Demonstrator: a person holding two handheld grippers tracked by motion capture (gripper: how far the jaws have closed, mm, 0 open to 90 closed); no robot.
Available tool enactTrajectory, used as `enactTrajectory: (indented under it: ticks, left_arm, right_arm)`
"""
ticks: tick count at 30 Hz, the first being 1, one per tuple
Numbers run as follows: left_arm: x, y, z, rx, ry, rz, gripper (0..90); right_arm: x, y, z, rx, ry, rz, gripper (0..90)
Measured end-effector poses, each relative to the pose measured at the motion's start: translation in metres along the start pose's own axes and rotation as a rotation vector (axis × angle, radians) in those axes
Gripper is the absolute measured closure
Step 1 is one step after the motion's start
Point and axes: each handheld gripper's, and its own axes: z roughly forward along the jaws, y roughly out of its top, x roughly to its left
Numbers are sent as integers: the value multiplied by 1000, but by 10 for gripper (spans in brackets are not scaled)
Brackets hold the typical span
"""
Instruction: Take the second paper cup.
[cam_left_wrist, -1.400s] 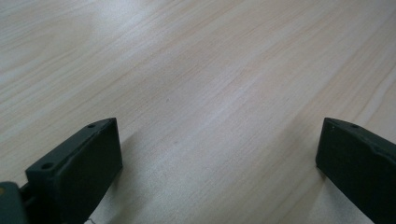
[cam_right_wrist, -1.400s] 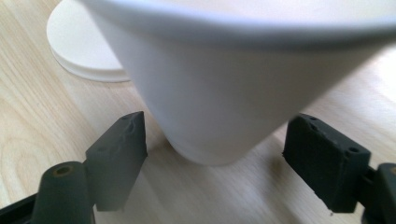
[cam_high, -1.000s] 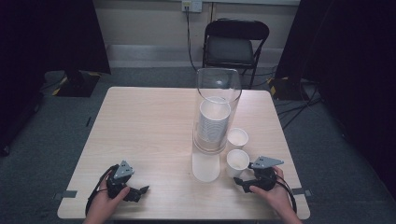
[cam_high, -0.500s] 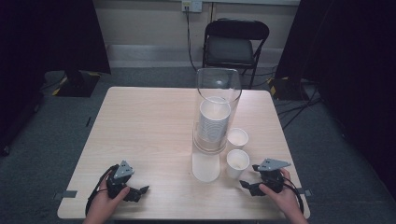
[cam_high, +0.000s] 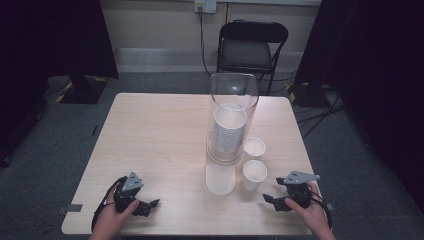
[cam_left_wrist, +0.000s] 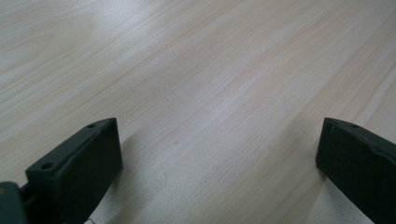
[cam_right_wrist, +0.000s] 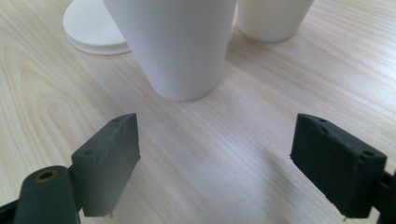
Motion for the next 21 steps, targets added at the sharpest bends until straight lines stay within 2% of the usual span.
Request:
enactTrajectory:
  ticks: [21]
  left_arm:
    - [0, 0, 0, 0, 0, 0, 0]
  right_arm:
    - [-13, -19, -20, 5, -27, 23, 147]
